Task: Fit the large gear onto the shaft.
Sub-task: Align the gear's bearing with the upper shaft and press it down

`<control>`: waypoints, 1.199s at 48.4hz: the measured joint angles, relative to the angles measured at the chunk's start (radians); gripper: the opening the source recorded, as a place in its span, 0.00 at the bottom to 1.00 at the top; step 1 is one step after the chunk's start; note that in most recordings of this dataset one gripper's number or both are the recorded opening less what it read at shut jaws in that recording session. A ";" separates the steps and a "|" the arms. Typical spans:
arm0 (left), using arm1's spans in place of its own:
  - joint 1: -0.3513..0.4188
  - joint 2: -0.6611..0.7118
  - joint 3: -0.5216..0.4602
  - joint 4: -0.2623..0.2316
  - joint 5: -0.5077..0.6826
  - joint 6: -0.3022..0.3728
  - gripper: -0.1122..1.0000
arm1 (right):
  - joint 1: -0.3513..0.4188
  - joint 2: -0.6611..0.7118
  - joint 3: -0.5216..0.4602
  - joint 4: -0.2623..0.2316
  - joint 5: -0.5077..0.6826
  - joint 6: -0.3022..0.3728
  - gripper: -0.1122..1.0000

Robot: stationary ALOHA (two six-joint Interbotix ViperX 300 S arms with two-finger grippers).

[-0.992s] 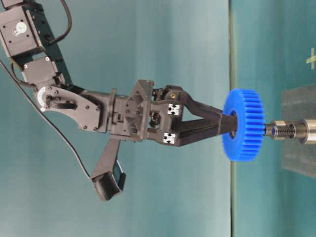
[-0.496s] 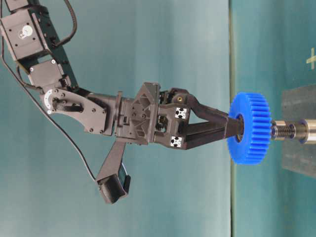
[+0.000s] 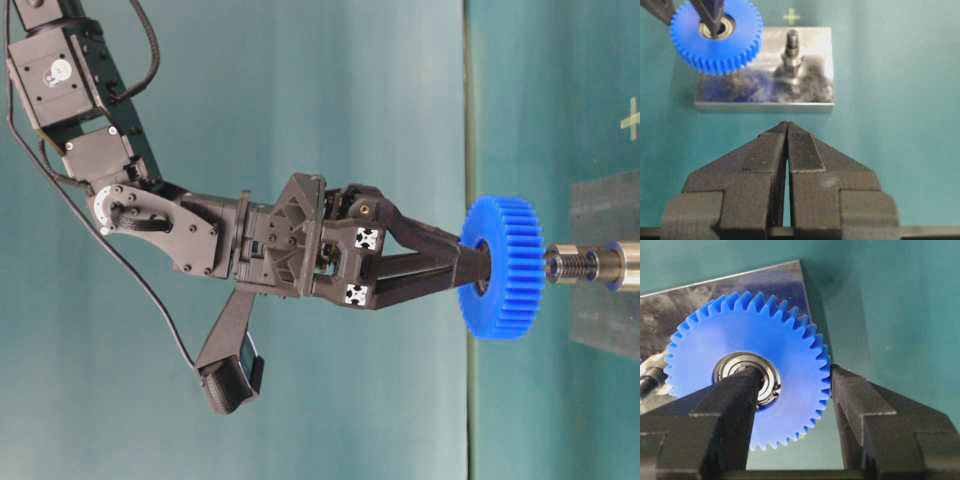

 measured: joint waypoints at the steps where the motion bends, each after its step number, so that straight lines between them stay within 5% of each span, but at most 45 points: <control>1: 0.000 0.000 0.000 -0.002 0.000 0.002 0.10 | 0.002 0.000 0.000 0.000 0.002 0.000 0.54; 55: -0.008 0.000 0.000 -0.002 0.000 -0.009 0.10 | 0.002 0.008 -0.003 0.002 0.031 -0.002 0.54; 58: -0.008 0.000 0.000 0.000 0.000 -0.014 0.10 | 0.002 0.009 -0.006 0.002 0.035 0.000 0.64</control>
